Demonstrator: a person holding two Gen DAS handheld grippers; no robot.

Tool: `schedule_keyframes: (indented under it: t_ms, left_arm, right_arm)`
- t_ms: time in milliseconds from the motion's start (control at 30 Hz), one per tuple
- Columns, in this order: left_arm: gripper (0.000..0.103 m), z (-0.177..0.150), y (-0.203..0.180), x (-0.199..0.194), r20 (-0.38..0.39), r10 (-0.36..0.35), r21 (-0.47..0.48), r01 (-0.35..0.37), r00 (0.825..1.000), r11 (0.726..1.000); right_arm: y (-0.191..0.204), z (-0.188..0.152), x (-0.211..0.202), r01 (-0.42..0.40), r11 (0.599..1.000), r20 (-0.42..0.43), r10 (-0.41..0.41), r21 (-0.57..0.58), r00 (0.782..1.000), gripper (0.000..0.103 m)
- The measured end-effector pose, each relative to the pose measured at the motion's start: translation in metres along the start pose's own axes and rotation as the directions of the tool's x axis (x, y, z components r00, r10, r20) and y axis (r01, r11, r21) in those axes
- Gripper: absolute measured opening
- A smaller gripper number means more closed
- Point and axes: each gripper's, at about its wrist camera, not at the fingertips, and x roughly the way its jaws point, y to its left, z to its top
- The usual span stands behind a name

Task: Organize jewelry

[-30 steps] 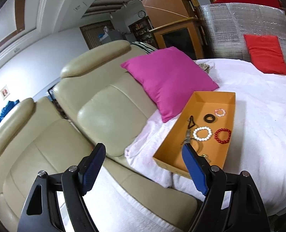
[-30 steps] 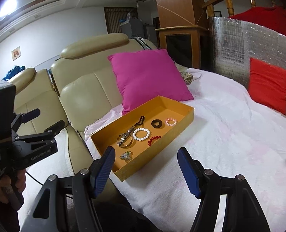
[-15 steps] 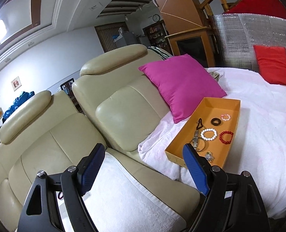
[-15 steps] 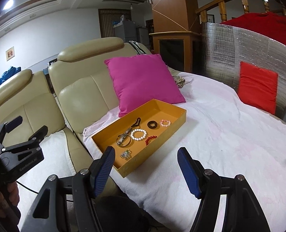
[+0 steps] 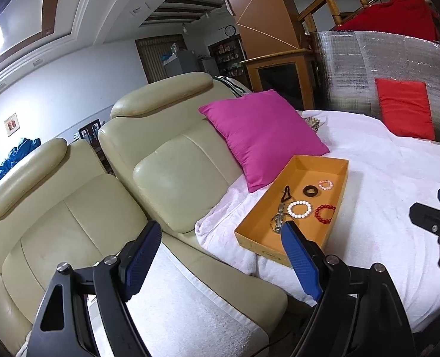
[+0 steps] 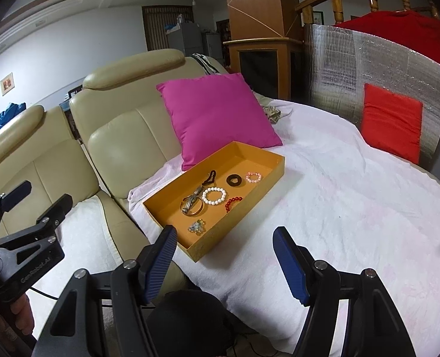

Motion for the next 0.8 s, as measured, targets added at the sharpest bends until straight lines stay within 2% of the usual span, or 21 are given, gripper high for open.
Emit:
schedule_keyframes:
  t_ms: [800]
  left_arm:
    - [0.083, 0.0000, 0.0076, -0.0015, 0.004, -0.026, -0.037, 0.027, 1.000, 0.999]
  right_arm:
    - [0.0105, 0.0034, 0.0012, 0.021, 1.000, -0.004, -0.021, -0.018, 1.000, 0.071]
